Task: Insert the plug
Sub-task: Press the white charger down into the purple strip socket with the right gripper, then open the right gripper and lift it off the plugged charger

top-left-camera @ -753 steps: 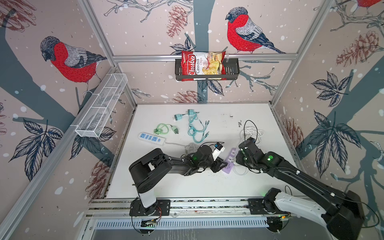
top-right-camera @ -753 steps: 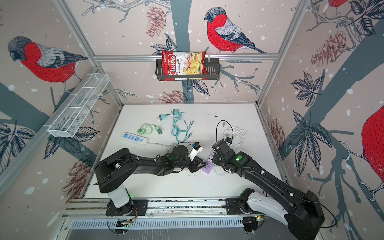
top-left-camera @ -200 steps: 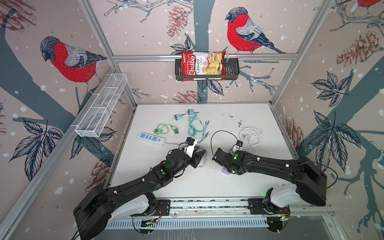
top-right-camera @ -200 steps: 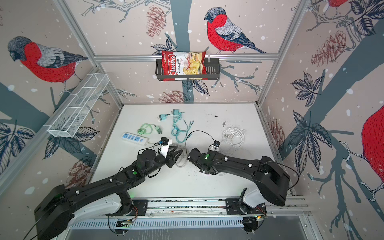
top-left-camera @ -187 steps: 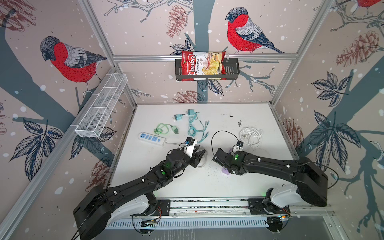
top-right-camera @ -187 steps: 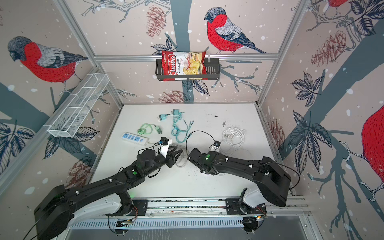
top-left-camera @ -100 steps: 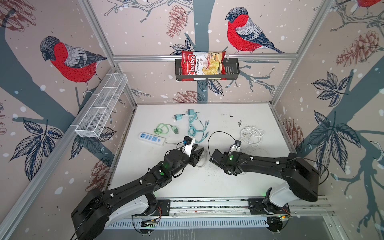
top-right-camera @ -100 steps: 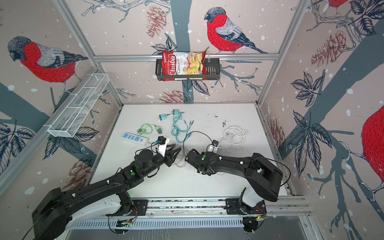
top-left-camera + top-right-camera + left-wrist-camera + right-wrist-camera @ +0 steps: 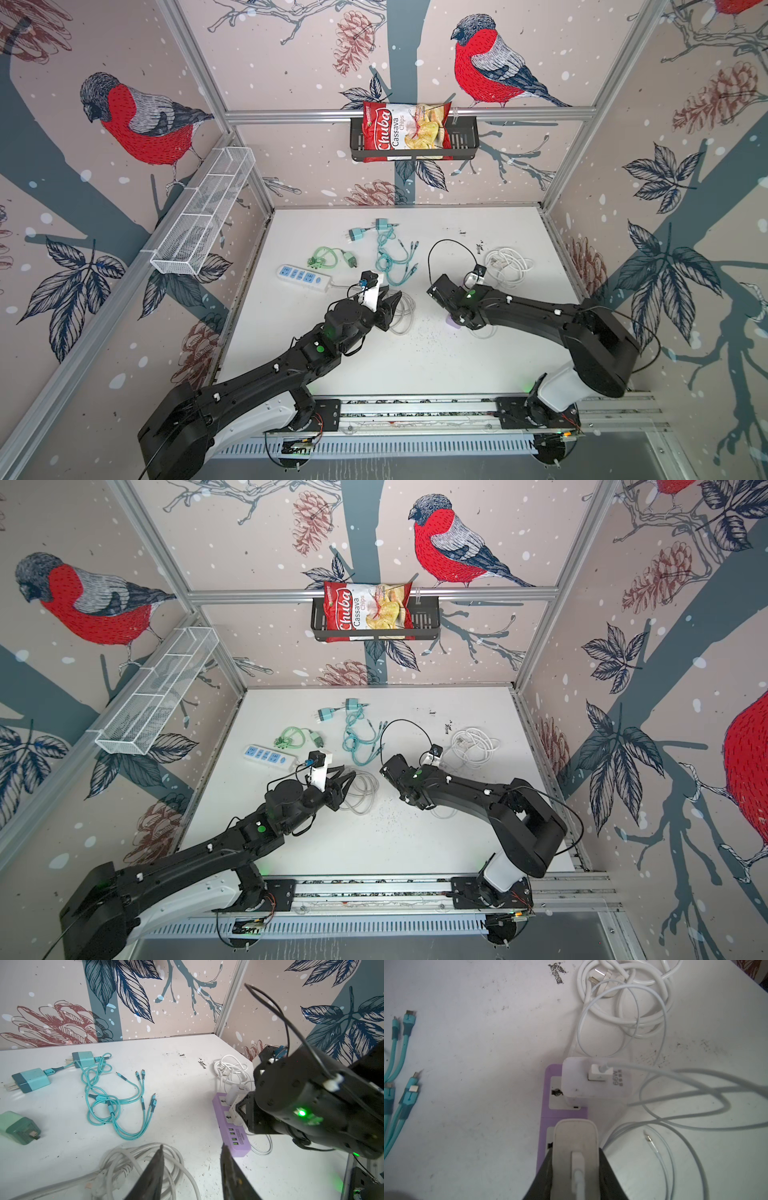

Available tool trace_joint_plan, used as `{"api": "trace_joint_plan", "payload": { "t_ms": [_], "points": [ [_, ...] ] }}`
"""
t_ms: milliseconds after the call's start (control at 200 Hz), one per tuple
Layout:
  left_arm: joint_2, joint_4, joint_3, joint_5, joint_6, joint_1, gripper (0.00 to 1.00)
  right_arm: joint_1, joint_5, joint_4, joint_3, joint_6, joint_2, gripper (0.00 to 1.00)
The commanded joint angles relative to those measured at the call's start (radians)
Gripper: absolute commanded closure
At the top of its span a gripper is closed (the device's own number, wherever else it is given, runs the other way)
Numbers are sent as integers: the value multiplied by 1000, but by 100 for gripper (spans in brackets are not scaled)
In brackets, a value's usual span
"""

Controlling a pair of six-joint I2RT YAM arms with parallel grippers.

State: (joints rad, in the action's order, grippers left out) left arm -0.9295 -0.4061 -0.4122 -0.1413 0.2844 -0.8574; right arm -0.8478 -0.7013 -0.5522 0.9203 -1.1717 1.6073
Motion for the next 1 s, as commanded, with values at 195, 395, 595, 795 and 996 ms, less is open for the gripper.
{"api": "trace_joint_plan", "payload": {
  "t_ms": [195,395,595,795,996],
  "points": [
    [48,68,-4,-93,-8,2,56,185,192,60,23,216,117,90],
    [104,121,0,-158,-5,9,54,326,209,116,121,376,209,91],
    [157,187,-1,-235,0,12,53,420,233,131,268,499,340,91],
    [216,242,6,-304,22,14,50,434,249,126,364,537,418,87],
    [269,288,16,-354,33,14,47,437,263,129,396,553,418,78]
  ]
}}
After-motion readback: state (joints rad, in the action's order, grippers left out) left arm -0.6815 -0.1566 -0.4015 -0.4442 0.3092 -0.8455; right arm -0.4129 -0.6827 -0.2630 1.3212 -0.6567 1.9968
